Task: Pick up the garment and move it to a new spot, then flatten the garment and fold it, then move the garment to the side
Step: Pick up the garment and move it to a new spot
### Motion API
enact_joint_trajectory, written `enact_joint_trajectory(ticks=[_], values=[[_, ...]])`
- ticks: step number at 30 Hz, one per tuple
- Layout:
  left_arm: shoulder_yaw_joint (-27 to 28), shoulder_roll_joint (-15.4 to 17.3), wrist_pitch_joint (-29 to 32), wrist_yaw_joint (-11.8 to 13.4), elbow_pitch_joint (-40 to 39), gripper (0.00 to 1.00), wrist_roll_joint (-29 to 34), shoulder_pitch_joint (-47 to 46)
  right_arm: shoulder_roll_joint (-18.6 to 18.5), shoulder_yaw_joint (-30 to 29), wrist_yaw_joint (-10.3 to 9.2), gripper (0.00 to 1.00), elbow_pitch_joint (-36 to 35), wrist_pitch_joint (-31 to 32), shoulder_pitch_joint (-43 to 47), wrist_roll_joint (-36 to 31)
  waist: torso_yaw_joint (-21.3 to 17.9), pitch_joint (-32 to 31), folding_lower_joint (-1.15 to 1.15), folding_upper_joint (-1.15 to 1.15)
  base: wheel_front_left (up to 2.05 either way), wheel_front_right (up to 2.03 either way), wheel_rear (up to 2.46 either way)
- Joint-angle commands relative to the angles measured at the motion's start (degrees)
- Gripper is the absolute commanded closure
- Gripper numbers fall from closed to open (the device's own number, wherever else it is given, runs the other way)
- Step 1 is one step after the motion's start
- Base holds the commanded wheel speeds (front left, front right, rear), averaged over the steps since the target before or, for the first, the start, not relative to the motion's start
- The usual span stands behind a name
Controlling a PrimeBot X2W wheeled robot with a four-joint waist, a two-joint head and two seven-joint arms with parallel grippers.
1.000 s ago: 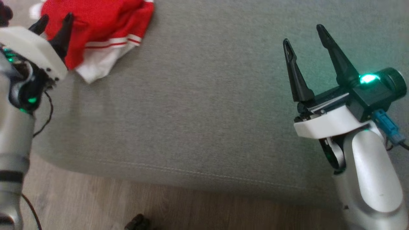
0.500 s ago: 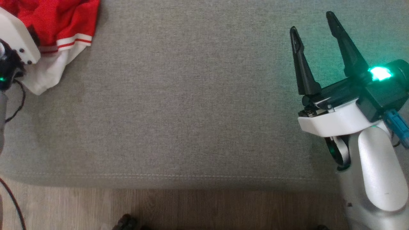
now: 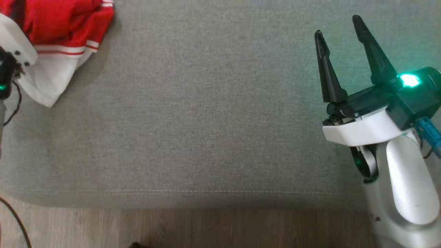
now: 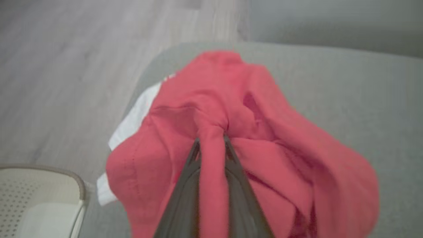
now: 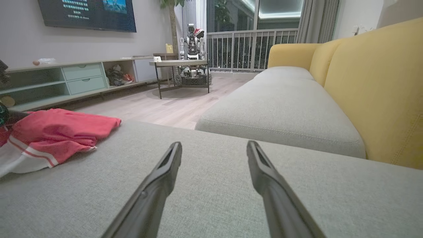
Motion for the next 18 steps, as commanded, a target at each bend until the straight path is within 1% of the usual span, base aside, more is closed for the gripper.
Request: enact_joint_trajectory(ticks=[1,5,8,13,18], values=[[2.2,4.3,-2.2,0.0,-1.5,1.0,0.5,-2.5,0.7,1.0,-0.02,0.0,-1.6,-0.7,-0.1,0.5,0.2,-1.8,-0.01,0.0,0.0,0.0,0.0],[3.1,4.5,-11.6,0.1,-2.1,1.0,1.1,-3.1,0.7,0.5,-0.02,0.0,-0.2,-1.2,0.8,1.6,0.3,-5.5,-0.01,0.0,0.0,0.0,0.0],[3.7,4.5,-15.9,0.1,-3.3,1.0,1.5,-3.3,0.7,0.1,-0.02,0.0,0.6,-1.5,1.6,3.2,0.2,-8.2,-0.01,0.0,0.0,0.0,0.0],[4.6,3.9,-18.2,0.5,-8.3,1.0,2.4,-2.0,0.7,-0.3,-0.02,0.0,2.5,-1.9,3.1,4.6,-0.7,-13.1,-0.01,0.0,0.0,0.0,0.0],[4.7,1.7,-18.5,1.5,-16.5,1.0,2.3,1.8,0.7,-1.0,-0.02,0.0,3.6,-2.0,4.3,6.3,-2.5,-17.6,-0.01,0.0,0.0,0.0,0.0]])
